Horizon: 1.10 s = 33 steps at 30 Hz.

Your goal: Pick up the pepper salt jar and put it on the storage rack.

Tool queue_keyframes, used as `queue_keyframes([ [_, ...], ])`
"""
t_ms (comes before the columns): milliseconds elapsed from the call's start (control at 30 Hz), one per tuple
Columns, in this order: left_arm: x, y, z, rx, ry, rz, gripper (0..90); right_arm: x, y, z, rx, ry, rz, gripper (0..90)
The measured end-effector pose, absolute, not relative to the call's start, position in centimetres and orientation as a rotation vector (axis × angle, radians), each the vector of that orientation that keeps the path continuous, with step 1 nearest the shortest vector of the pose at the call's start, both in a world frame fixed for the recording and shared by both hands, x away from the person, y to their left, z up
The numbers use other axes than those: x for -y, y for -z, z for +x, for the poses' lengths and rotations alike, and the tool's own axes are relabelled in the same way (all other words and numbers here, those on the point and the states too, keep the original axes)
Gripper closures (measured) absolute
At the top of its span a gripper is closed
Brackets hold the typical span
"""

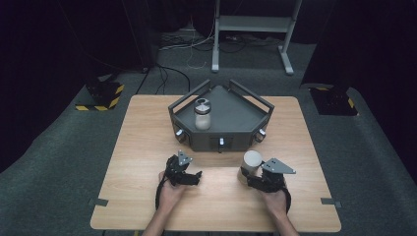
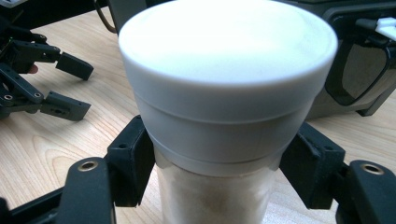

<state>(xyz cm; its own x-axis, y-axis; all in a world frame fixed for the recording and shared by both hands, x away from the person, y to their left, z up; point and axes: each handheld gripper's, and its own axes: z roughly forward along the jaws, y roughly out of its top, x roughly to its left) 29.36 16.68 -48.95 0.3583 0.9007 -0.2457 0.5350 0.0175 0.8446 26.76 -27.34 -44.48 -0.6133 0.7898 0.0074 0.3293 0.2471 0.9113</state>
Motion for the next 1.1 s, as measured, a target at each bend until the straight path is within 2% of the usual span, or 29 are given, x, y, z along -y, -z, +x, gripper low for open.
queue_keyframes([
  [1100, -16.7, 48.9, 29.4, -1.303, -0.471, 1.649, 10.7, 28.3, 43.2, 26.8, -2.066, -1.342, 0.983, 34.5],
])
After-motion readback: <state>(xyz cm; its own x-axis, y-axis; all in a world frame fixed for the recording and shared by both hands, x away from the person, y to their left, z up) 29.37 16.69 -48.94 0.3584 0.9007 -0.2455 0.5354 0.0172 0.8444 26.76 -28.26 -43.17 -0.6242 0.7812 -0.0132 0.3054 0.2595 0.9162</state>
